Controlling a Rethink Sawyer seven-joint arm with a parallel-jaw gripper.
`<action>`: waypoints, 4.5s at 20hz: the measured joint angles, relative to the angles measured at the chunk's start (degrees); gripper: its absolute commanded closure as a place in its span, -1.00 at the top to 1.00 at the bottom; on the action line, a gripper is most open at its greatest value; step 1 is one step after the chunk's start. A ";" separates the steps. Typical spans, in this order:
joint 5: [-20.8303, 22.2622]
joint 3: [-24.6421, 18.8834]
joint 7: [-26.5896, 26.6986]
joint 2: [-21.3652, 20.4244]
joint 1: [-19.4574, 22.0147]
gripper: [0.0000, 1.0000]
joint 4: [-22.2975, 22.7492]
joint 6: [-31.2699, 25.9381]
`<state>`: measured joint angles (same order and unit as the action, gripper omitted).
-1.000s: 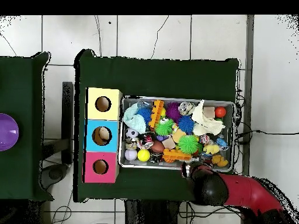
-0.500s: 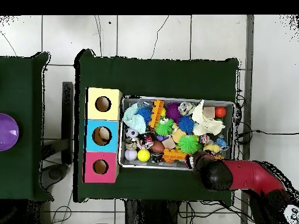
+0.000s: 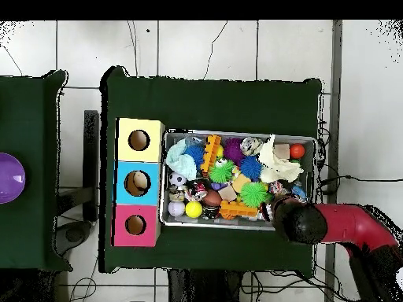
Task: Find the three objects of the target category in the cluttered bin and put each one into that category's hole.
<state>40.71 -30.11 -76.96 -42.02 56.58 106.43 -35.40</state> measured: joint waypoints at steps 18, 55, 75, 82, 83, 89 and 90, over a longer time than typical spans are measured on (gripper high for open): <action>1.66 -3.06 5.61 6.38 3.03 1.00 -7.75 -2.39; 9.22 -5.49 5.61 11.00 5.47 1.00 -11.59 -11.55; 8.93 -13.58 5.61 16.03 9.55 1.00 -11.58 -11.14; 9.07 -16.23 5.63 16.23 10.57 -1.00 -11.57 -10.78; 9.12 -16.79 5.63 16.26 10.75 -1.00 -11.58 -10.49; 9.32 -19.33 5.63 16.20 11.63 -1.00 -11.54 -8.77; 9.33 -19.42 5.63 16.16 11.65 -1.00 -11.53 -8.65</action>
<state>50.03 -49.53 -71.33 -25.85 68.22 94.90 -44.05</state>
